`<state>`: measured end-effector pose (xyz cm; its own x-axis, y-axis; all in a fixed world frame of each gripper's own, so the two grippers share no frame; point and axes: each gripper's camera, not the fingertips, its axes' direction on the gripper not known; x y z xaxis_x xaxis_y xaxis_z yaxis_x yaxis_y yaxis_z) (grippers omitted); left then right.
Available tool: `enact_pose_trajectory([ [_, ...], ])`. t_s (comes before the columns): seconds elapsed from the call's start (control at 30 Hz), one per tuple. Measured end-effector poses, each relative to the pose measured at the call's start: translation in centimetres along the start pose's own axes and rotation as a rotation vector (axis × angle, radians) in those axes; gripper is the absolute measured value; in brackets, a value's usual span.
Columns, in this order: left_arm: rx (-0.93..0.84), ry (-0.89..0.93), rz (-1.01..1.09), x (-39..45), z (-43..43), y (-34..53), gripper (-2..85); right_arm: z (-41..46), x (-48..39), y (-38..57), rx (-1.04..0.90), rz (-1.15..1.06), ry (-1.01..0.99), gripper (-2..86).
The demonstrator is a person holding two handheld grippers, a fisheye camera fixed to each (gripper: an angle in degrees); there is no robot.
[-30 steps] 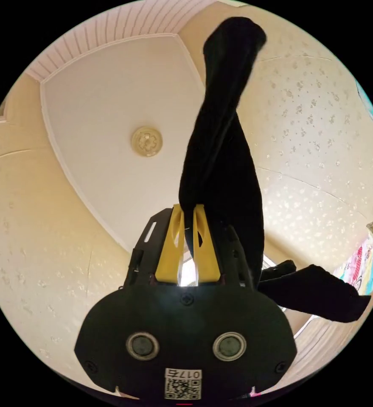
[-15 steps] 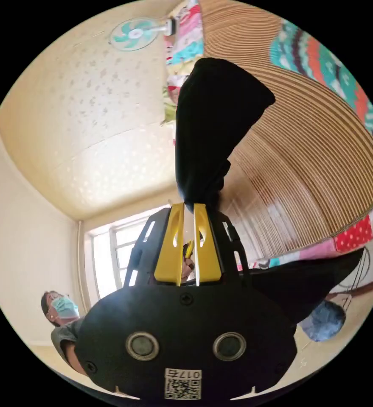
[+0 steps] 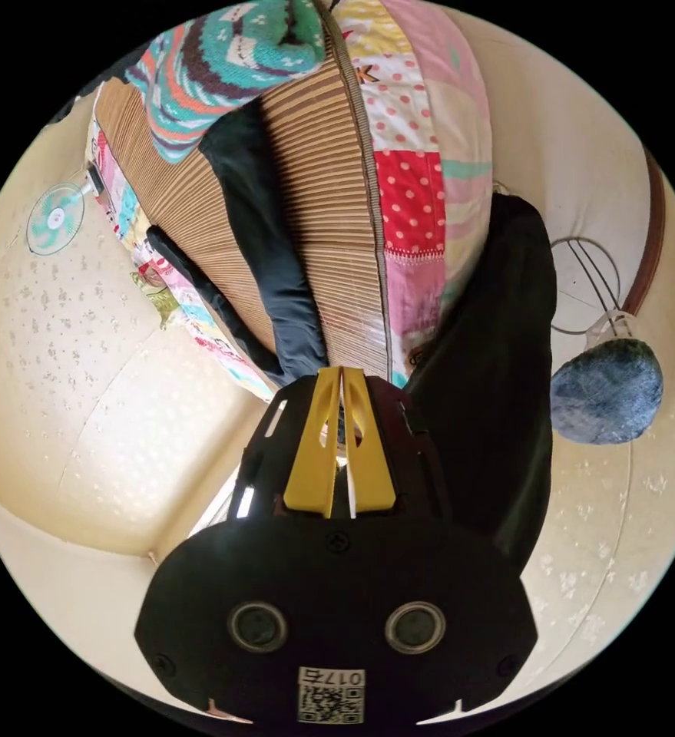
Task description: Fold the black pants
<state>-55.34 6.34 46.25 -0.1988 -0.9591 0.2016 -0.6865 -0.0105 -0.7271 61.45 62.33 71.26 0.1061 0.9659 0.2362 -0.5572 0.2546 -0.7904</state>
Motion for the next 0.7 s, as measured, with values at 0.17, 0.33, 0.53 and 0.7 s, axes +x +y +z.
enact_pose_trajectory([
  [0.17,0.024,0.184,-0.282,0.8,-1.1,-4.4,13.7,0.0,-2.8,0.9,-0.035,-0.056,0.012,0.1],
  [0.33,-0.095,0.349,-0.137,3.2,-4.2,-5.3,4.8,-1.0,-3.3,0.7,-0.042,-0.089,0.022,0.2],
  [0.53,-0.081,0.237,0.17,5.9,-18.8,0.5,4.7,-3.0,-1.8,-0.5,-0.039,-0.12,-0.016,0.2],
  [0.7,0.212,0.117,-0.159,0.1,-28.4,2.7,11.8,-3.8,-1.4,-2.7,-0.06,-0.152,0.013,0.3],
])
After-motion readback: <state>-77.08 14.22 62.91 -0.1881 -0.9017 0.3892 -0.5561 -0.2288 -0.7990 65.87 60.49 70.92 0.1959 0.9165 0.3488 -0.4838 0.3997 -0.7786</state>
